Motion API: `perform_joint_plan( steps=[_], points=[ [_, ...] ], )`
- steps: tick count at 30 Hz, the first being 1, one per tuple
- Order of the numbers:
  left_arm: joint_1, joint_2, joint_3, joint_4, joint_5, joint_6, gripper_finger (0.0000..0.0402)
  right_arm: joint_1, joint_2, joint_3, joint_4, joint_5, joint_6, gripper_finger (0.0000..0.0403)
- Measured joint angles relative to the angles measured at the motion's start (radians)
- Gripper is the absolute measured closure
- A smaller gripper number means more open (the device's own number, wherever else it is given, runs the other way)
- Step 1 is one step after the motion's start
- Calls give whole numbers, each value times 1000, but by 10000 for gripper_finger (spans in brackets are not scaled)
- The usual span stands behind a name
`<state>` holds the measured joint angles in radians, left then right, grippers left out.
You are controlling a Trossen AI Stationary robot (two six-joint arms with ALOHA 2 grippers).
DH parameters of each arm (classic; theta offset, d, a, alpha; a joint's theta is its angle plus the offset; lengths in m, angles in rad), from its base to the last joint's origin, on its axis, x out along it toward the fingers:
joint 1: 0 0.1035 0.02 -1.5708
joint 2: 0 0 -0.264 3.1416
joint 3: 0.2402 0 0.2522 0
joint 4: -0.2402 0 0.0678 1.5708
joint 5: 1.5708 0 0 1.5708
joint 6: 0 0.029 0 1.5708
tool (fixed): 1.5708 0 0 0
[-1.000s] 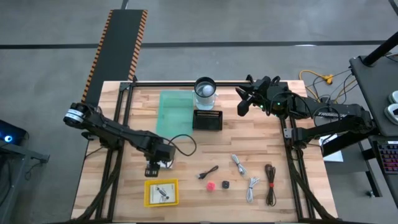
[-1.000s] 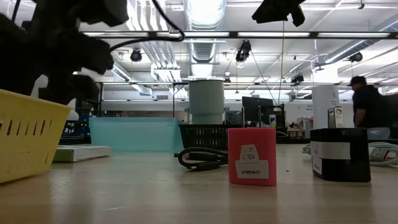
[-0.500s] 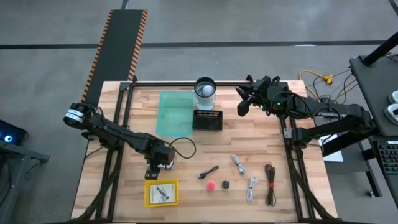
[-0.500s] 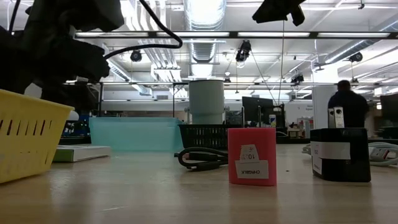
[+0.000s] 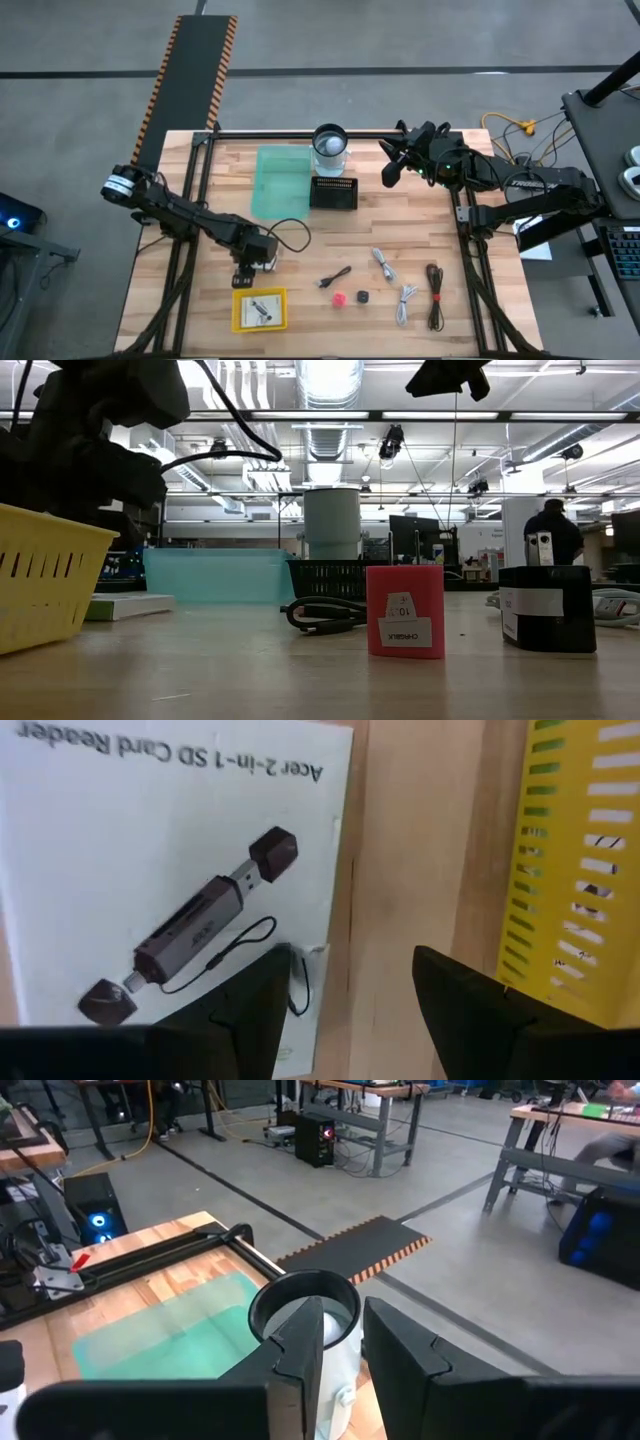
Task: Pick and place items into bin
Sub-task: Put the white card reader box into the yellow bin
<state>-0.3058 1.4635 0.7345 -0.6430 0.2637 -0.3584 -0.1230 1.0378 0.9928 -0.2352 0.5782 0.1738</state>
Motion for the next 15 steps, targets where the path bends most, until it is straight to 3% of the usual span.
perform_joint_plan(
  steps=[8,11,15],
  points=[
    [-3,8,-42,30,-20,2,224,0,-1,0,2,0,0,342],
    [-3,20,-53,49,-33,0,266,0,-1,0,3,0,-1,341],
    [-1,29,-52,47,-42,-3,351,0,-1,0,5,0,1,340]
  ],
)
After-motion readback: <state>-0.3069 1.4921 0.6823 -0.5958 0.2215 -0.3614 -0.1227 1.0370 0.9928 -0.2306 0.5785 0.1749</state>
